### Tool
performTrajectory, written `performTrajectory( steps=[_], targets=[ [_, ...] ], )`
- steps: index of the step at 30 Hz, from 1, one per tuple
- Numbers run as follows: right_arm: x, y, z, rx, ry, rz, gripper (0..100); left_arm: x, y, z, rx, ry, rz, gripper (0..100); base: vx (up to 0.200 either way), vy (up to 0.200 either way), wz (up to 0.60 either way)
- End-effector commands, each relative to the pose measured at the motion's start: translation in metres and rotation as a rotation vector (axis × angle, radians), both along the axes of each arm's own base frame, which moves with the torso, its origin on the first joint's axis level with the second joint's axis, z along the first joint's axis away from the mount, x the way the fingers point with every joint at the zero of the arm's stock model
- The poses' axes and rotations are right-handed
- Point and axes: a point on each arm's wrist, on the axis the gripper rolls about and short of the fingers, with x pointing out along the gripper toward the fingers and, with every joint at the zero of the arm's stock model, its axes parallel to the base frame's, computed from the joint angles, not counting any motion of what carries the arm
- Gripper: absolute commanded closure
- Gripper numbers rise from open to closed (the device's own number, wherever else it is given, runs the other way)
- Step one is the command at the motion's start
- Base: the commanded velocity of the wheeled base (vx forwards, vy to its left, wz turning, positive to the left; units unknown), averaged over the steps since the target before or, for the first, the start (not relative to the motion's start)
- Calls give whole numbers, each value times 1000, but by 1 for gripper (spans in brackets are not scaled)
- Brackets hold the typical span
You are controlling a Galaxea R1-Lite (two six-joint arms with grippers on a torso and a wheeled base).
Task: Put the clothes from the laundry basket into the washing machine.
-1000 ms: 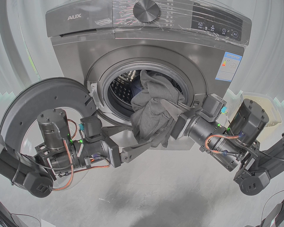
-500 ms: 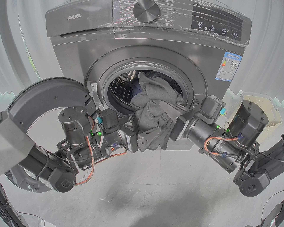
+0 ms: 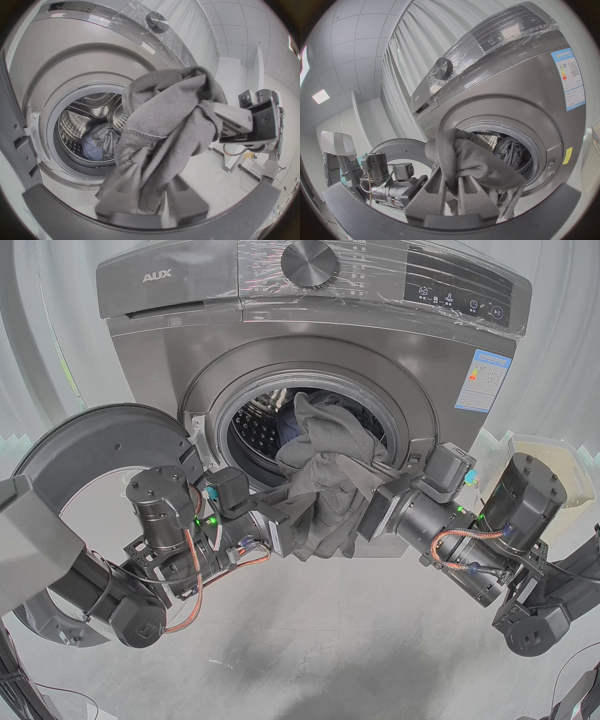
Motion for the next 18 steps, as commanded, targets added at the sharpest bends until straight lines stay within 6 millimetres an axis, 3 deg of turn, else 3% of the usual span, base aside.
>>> performTrajectory(
  steps=[1, 7, 15, 18],
  targets=[
    [1, -2, 0, -2, 1, -5, 100, -15, 8, 9, -15, -26, -12, 100, 0, 0, 0],
    [1, -2, -2, -8, 7, -5, 100, -43, 24, 22, -42, -65, -32, 100, 0, 0, 0],
    [-7, -8, -29, -84, 79, 9, 100, -82, 47, 40, -88, -140, -82, 100, 0, 0, 0],
    [-7, -8, -29, -87, 81, 10, 100, -89, 51, 45, -99, -161, -108, 100, 0, 0, 0]
  ],
)
